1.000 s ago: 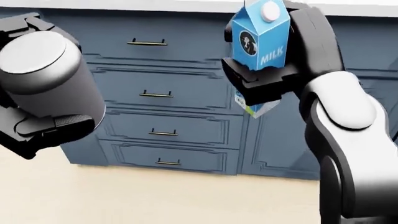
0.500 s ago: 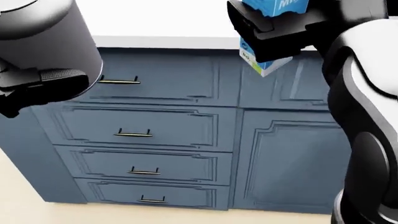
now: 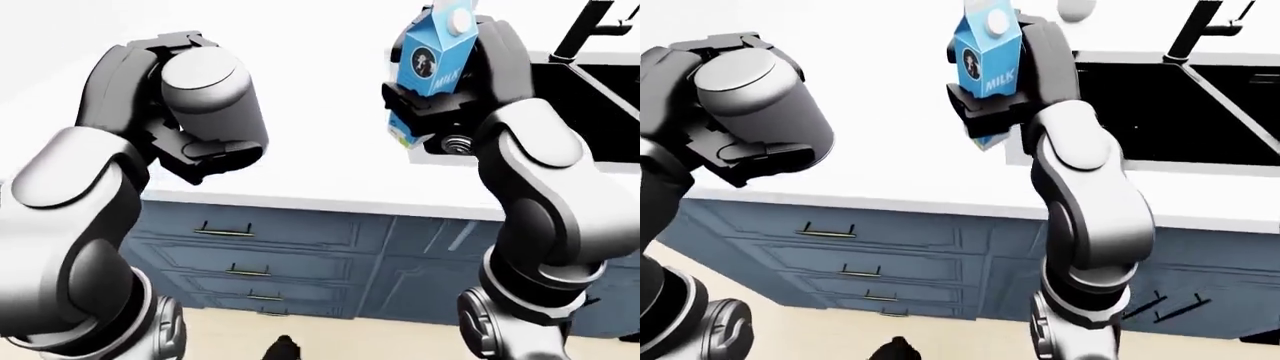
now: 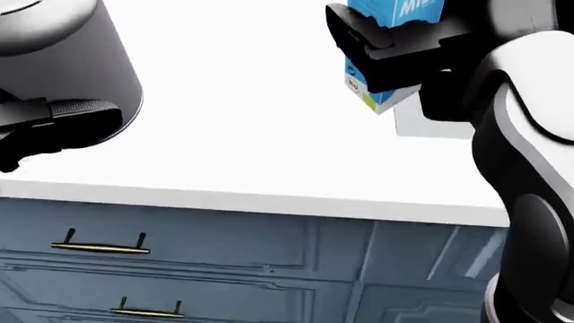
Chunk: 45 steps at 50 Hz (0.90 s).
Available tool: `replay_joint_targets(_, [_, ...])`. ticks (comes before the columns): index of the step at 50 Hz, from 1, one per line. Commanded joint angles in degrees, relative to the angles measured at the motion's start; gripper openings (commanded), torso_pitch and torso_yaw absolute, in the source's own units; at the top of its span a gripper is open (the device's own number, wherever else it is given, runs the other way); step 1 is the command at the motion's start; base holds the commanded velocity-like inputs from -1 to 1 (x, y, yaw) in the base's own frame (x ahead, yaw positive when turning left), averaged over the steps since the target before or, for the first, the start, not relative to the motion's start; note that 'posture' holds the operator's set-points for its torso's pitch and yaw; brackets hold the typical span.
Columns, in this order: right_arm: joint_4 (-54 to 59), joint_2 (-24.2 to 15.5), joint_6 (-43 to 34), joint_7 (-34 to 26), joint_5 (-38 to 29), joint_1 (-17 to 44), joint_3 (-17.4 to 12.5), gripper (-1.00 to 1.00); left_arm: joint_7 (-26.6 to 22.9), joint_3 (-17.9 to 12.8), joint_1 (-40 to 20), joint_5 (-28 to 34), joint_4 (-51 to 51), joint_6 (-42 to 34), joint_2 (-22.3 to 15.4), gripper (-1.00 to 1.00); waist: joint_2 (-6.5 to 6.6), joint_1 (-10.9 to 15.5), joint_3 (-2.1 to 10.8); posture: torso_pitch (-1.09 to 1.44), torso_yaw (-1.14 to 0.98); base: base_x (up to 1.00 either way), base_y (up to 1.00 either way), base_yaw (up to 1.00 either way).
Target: Move the drinks to the dining counter.
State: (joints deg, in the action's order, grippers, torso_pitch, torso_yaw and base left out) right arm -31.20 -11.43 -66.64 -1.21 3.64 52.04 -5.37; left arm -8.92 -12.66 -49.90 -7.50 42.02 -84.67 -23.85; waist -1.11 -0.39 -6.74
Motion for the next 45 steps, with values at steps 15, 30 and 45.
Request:
replay_joint_targets(15, [-2.6,-0.3,2.4,-0.4,-0.1,0.8,1.2,-0.98,0.5,-2.4,-2.5,0.3,3.0,1.3,-1.6,-1.0,-0.67,1.1,3.12,0.0,0.0,0.0,0.0,-0.38])
replay_joint_targets(30, [-1.5,0.4,-2.0,-2.8,-3.2,7.6,2.9,-0.99,-0.9,-3.9,-5.1,-0.3,3.9,-2.1,-4.4,-1.0,1.49,0.2,3.58,0.0,0.0,0.0,0.0,0.0])
replay_joint_targets(45, [21.6,8.3,10.0,2.7,-3.1,17.1,1.7,-0.99,-2.2,-5.6,-5.5,-0.7,3.8,-2.6,-6.2,-1.0,2.38,0.1,4.06,0.0,0.0,0.0,0.0,0.0])
